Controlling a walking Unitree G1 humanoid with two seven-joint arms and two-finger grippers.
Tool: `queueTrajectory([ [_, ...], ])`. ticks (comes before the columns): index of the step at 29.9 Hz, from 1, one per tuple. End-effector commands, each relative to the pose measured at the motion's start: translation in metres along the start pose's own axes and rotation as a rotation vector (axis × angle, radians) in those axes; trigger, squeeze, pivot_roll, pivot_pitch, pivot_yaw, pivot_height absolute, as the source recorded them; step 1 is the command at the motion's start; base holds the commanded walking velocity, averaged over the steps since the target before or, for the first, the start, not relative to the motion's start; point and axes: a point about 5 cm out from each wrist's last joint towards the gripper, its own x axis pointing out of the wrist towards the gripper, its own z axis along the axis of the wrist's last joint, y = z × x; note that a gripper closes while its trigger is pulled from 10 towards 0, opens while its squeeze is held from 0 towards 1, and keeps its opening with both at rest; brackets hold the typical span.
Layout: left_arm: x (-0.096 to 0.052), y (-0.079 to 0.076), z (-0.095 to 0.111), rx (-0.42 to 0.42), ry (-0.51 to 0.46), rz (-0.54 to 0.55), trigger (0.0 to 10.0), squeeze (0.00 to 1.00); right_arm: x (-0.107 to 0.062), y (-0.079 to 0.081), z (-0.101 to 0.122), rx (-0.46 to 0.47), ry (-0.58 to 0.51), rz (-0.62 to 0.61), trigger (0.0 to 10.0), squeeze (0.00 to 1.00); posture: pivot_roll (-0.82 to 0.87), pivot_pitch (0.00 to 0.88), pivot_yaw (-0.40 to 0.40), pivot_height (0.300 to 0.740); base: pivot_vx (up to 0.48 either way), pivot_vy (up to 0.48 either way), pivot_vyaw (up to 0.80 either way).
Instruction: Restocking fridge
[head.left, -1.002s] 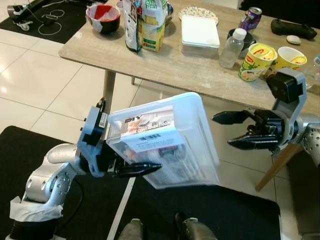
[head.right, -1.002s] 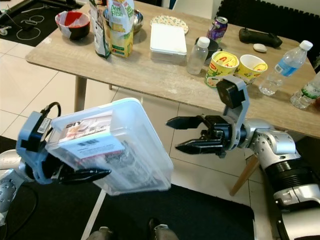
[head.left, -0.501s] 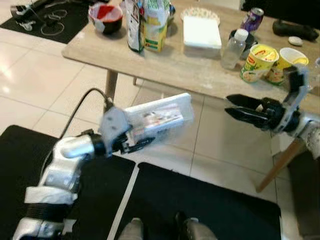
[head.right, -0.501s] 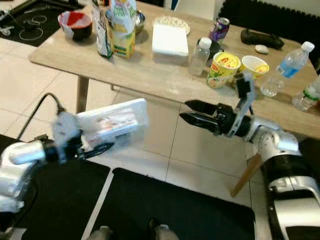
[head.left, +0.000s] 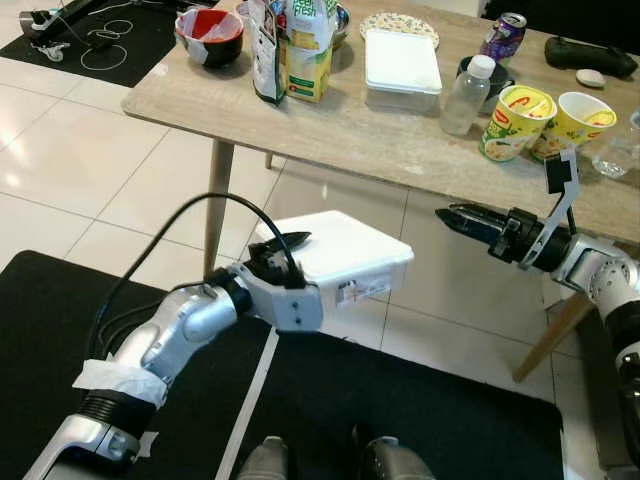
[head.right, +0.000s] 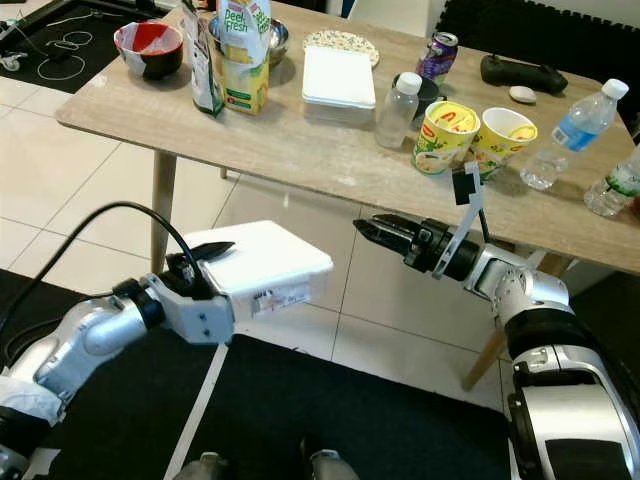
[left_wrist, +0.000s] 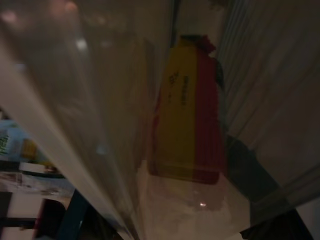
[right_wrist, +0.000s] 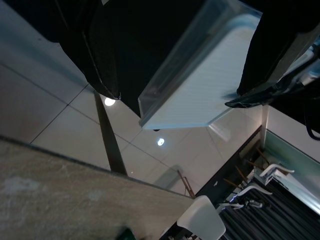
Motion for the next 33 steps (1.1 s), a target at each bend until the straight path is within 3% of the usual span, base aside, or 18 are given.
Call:
queueTrajectory([
  [1, -0.004, -0.004, 0.002, 0.072, -0.037, 0.029, 10.0, 0.0, -0.006, -0.006, -0.011, 0.063, 0.005, -0.04, 10.0, 0.0, 0.06, 0.175, -0.093, 0.74, 0.0, 0.0, 0.0],
  [4, -0.006, -0.005, 0.004, 0.117, -0.067, 0.086, 10.0, 0.0, -0.006, -0.005, -0.015, 0.134, -0.007, -0.014, 10.0, 0.0, 0.06, 0.172, -0.094, 0.74, 0.0, 0.0, 0.0],
  [8, -0.005, 0.0, 0.006, 0.153, -0.082, 0.137, 10.0, 0.0, -0.008, 0.0, -0.031, 0.194, 0.082, 0.065, 10.0, 0.0, 0.06, 0.172, -0.094, 0.74, 0.0, 0.0, 0.0],
  [14, -0.001, -0.002, 0.008, 0.204, -0.114, 0.185, 10.0, 0.0, 0.0, 0.002, -0.053, 0.253, 0.159, 0.07, 10.0, 0.0, 0.06, 0.177, -0.101, 0.74, 0.0, 0.0, 0.0],
  [21, 0.002, -0.007, 0.013, 0.215, -0.145, 0.2, 10.0, 0.0, 0.01, 0.007, -0.068, 0.251, 0.217, 0.099, 10.0, 0.0, 0.06, 0.178, -0.102, 0.74, 0.0, 0.0, 0.0],
  [33, 0.005, -0.011, 0.019, 0.23, -0.191, 0.236, 10.0, 0.0, 0.026, 0.02, -0.072, 0.304, 0.248, 0.215, 10.0, 0.0, 0.06, 0.179, -0.109, 0.74, 0.0, 0.0, 0.0],
])
